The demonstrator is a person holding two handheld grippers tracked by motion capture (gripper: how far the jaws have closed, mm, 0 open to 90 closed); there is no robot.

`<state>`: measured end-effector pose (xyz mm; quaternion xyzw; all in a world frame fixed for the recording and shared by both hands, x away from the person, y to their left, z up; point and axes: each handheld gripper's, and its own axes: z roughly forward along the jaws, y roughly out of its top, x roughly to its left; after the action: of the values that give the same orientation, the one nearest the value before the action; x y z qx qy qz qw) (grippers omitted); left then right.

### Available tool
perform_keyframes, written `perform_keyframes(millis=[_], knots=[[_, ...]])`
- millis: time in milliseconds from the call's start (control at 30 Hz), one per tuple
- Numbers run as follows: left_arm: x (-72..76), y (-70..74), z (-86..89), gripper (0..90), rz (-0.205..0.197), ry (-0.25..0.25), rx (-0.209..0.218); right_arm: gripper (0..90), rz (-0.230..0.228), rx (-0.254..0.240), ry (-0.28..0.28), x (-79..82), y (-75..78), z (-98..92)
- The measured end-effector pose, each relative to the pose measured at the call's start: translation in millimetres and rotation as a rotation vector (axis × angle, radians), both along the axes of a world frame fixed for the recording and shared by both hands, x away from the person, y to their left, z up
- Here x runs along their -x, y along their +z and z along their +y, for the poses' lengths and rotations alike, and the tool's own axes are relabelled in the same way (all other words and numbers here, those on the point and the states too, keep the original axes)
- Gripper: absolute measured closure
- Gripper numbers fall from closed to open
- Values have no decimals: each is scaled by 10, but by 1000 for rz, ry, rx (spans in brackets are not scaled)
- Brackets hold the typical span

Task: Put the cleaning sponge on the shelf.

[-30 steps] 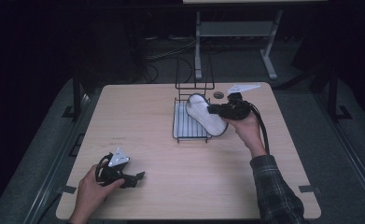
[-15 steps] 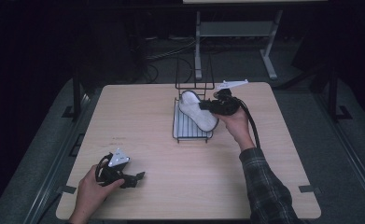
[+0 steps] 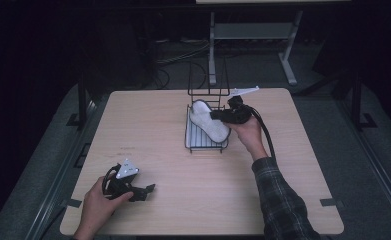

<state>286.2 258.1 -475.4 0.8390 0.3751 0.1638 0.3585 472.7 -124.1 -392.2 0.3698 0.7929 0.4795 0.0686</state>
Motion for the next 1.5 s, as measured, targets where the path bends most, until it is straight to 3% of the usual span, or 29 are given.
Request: perform_keyframes(millis=[167,600,733,900,1033,1133,1267,1500], knots=[[0,0,0,127,0,0,0,766,10,4,-4,-5,-14,6],[0,1,0,127,0,0,0,602,-19,59,-36,-25,-67,35],[0,0,0,126,0,0,0,536,-36,67,-61,-20,-45,-4],[0,0,0,127,0,1,0,518,-49,60,-71,13,-11,-87],[0,1,0,127,0,0,-1,580,-35,73,-80,41,-9,-180],[0,0,-1,127,0,0,1,756,-54,85,-92,84,-25,-261],[0,0,-1,127,0,-1,1,885,-38,114,-95,128,-87,-382],[0,0,-1,127,0,0,1,897,-17,134,-100,245,-202,-559]])
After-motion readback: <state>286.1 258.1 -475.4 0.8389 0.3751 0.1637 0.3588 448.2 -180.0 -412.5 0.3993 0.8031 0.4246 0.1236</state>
